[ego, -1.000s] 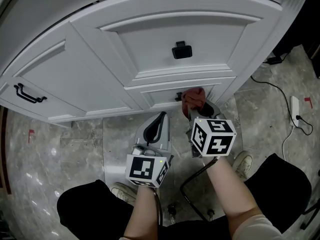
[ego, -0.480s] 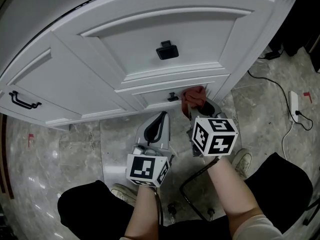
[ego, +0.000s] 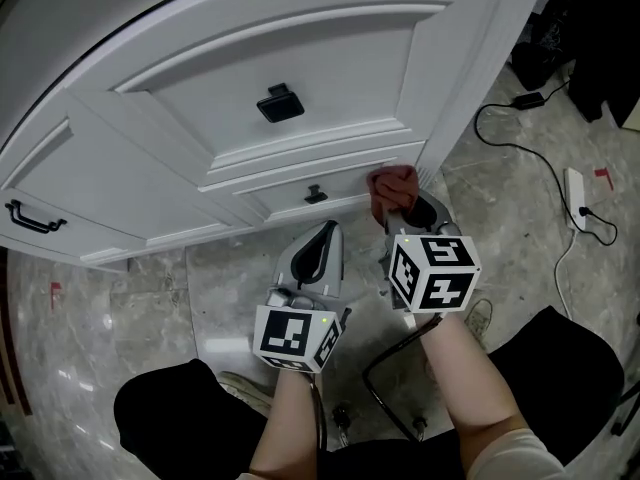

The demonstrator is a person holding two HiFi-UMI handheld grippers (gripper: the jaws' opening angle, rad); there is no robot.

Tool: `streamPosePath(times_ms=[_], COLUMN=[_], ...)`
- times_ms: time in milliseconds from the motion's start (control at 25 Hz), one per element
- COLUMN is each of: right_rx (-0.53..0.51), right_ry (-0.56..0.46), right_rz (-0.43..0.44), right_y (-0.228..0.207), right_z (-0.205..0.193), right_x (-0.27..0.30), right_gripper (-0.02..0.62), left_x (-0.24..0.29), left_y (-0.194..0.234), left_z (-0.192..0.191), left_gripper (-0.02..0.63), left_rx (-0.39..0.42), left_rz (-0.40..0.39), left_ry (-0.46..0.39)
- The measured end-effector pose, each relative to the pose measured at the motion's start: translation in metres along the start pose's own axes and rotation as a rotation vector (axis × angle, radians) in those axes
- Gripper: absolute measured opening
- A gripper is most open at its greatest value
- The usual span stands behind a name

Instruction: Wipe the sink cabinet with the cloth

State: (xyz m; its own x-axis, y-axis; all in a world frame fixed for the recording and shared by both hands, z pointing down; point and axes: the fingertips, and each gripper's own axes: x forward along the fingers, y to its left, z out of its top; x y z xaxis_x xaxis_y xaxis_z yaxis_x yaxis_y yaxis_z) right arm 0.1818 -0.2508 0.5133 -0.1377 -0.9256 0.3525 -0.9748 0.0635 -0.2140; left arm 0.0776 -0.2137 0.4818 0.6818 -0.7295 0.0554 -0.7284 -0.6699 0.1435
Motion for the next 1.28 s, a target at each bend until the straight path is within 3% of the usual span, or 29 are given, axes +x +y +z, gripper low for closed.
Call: streamPosePath(times_ms=[280,440,600,760,920,1120,1280], right_rx=[0.046,0.056,0.025,0.022,0.001,-0.005,-0.017], right_ry=[-0.007,0.035,0.098,0.163,0.168,0.158,0.159], right_rz=[-0.077,-0.078,0.001,0.133,0.254,0.326,0.350], right_y=[-0.035,-0.021,0.026,0.091,0.154,0.200,0.213], right_z=[-0.002,-0.025,-0.055,-0.086,-0.096,-0.096,-0.098], right_x=[-0.010,-0.003,0.015,0.034,0.050,0.068,0.078], right_gripper=[0.078,0.078,0.080,0.080,0.080,0.080,0.080], left_x=[-0.002,-0.009,-0.023,-0.046,-0.072,-0.101,-0.110], left_y=[-0.002,0.009,0.032,0.065,0.099,0.137,0.149], left_z=[-0.011,-0.021,-0.024,-0.020,-0.011,-0.001,0.004], left_gripper=[0.001,0.001,0.001,0.001,0.001,0.001,0.001], left_rx=[0.007,0.021,0.031,0.038,0.040,0.011,-0.007], left_rz=[0.010,0.028,0.071,0.132,0.200,0.270,0.288], left_ry=[0.026,0.055,0.068,0.070,0.059,0.028,0.007])
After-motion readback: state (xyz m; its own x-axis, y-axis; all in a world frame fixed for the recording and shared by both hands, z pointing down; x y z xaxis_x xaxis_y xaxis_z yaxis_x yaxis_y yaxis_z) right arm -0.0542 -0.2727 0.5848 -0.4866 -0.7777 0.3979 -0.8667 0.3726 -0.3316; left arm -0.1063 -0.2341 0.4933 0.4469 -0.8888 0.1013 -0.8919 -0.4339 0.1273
